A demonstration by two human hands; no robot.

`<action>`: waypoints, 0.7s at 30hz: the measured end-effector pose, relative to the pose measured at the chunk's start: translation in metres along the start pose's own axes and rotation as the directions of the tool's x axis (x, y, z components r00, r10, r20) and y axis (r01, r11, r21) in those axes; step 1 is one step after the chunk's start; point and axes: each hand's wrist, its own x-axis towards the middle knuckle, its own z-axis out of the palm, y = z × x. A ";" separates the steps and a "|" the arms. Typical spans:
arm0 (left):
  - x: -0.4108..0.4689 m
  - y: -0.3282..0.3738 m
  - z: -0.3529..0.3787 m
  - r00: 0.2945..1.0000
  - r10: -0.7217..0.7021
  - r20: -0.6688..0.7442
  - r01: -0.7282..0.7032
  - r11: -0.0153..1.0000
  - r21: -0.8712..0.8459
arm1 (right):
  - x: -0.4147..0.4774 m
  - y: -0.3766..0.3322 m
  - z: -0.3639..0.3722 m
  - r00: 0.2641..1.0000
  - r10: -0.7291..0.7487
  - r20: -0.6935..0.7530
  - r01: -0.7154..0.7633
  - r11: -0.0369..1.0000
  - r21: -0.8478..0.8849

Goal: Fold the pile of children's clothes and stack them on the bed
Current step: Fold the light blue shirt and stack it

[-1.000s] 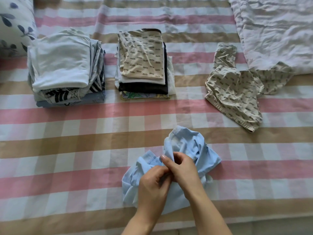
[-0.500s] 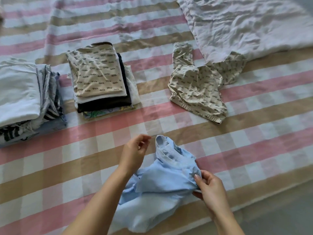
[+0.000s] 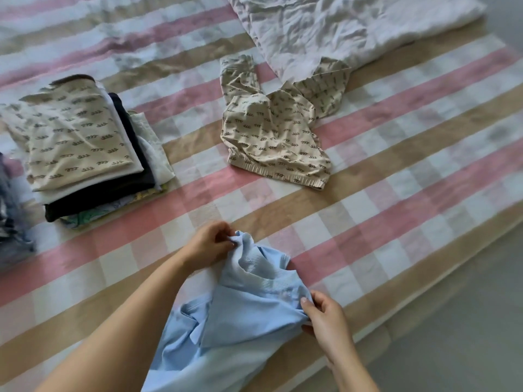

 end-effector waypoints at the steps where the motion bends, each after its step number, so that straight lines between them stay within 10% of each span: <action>1: -0.001 0.001 0.000 1.000 -0.021 -0.009 0.021 1.000 -0.003 | -0.003 -0.003 0.000 1.000 -0.018 -0.007 0.018 1.000 0.005; 12: -0.161 0.057 -0.081 0.802 0.141 -0.581 -0.458 0.770 -0.444 | -0.093 -0.113 0.002 0.880 -0.472 -0.044 0.460 0.873 -0.164; 21: -0.288 0.103 -0.130 0.526 0.113 -0.843 -0.405 0.905 -0.132 | -0.175 -0.192 0.029 0.673 -0.740 -0.013 0.703 0.645 -0.298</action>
